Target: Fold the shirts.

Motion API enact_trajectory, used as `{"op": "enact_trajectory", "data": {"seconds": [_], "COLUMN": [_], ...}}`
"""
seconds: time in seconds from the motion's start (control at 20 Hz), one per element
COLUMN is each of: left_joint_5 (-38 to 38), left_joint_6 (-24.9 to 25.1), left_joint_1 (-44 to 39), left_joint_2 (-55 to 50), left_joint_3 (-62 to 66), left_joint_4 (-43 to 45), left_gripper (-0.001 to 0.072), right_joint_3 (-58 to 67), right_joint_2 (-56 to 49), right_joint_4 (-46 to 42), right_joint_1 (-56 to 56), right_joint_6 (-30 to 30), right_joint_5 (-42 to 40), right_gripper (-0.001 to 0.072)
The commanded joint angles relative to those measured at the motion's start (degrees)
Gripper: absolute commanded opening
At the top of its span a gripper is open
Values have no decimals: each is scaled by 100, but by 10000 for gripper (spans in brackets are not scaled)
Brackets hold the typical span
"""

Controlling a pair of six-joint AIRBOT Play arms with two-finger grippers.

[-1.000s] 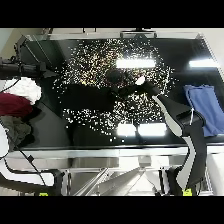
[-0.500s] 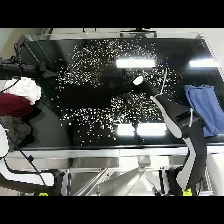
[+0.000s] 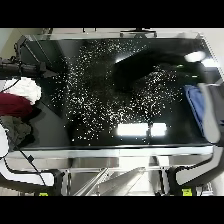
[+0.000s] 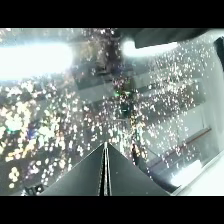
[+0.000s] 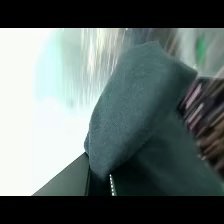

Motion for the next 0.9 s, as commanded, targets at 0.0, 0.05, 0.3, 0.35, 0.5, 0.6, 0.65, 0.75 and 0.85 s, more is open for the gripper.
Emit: {"op": "enact_trajectory", "data": {"seconds": [0.0,0.05,0.3,0.35,0.5,0.6,0.65,0.75,0.85], "left_joint_5": [-4,-2,-7,-9,-24,-26,-22,-24,-76], "left_joint_6": [-4,-4,-7,-9,-9,-9,-9,-9,-9], "left_joint_1": [-4,-13,-13,-13,-13,-13,-13,-13,-13], "left_joint_2": [-2,-2,-7,-7,-7,-7,-7,-7,-7], "left_joint_3": [-2,-2,-2,-2,-2,-2,-2,-2,-2], "left_joint_4": [2,2,4,4,4,4,4,4,4], "left_gripper": [16,16,15,15,16,16,16,16,16], "right_joint_3": [44,44,35,-7,-203,-317,-407,-640,-949], "right_joint_2": [769,925,1209,1209,1209,1209,1213,1213,1213], "right_joint_4": [-802,-1381,-2977,-2979,-3305,-3840,-3987,-4024,-4192], "right_joint_1": [-1733,-2201,-3980,-4229,-4590,-4607,-4603,-4605,-4605], "right_joint_6": [831,1237,1803,1725,1644,1648,1646,1644,1644], "right_joint_5": [535,916,2726,2966,3460,3700,3735,3718,3724], "right_gripper": [21,20,21,21,21,21,21,21,23]}}
